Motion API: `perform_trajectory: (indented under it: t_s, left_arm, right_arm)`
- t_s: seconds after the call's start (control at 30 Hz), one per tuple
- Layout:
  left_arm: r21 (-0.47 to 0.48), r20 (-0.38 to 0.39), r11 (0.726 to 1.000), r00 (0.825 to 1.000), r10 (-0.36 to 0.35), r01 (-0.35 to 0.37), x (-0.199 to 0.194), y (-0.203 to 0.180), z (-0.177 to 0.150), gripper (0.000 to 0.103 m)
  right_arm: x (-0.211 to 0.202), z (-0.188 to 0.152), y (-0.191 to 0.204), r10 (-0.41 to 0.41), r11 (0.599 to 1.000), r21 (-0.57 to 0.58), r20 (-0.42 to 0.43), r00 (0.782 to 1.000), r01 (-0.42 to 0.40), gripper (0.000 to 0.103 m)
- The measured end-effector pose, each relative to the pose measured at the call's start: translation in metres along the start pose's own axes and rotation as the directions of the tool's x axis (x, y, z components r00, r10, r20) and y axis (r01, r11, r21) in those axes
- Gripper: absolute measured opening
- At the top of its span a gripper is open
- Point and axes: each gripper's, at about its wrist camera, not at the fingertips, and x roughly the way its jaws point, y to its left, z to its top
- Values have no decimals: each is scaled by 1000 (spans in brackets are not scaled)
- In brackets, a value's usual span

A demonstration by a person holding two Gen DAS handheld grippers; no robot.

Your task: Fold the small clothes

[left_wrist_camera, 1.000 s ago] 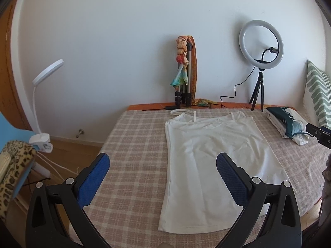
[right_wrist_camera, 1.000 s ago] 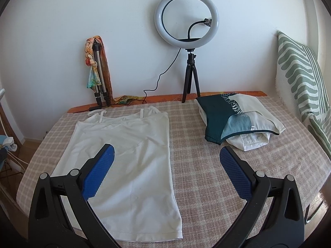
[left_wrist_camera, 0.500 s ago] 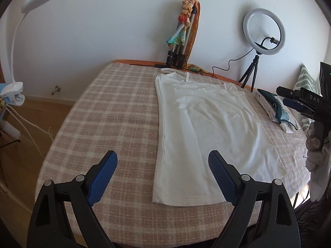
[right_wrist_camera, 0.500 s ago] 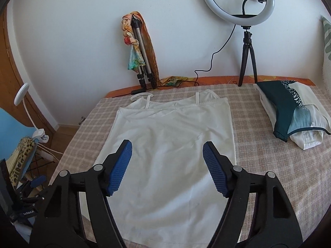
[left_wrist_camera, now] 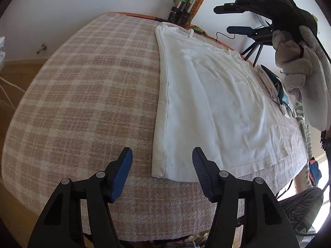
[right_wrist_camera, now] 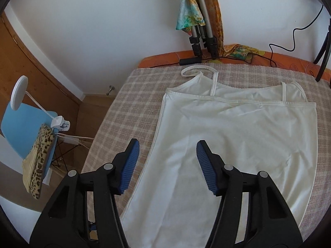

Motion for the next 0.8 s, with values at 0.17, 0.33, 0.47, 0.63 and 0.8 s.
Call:
perform_trajectory:
  t_s: [0.17,0.33,0.47,0.63,0.8]
  left_arm:
    - [14,7,1000,1000,5,-5,1,2,2,50]
    - [-5,5,999,999,-32,32,5,4,9,37]
    - [7,1,997,997,-72,72,9,1,11,21]
    - [-24,-15,988,988,-156,156,14,2,15,8]
    - [-48,-5,978,979,-202,202,14,5,19,6]
  right_arm:
    - [34,23,15,12,1000,3,-30,999,-12,47]
    - [75,38,27,-21,1000,-19,-68,997,20,44]
    - [107,44,29,-49,999,-14,-101,994,47,43]
    - [141,53,36,-154,986,-83,-123,980,144,42]
    - [168,62,33,-243,966,-124,-141,960,226,38]
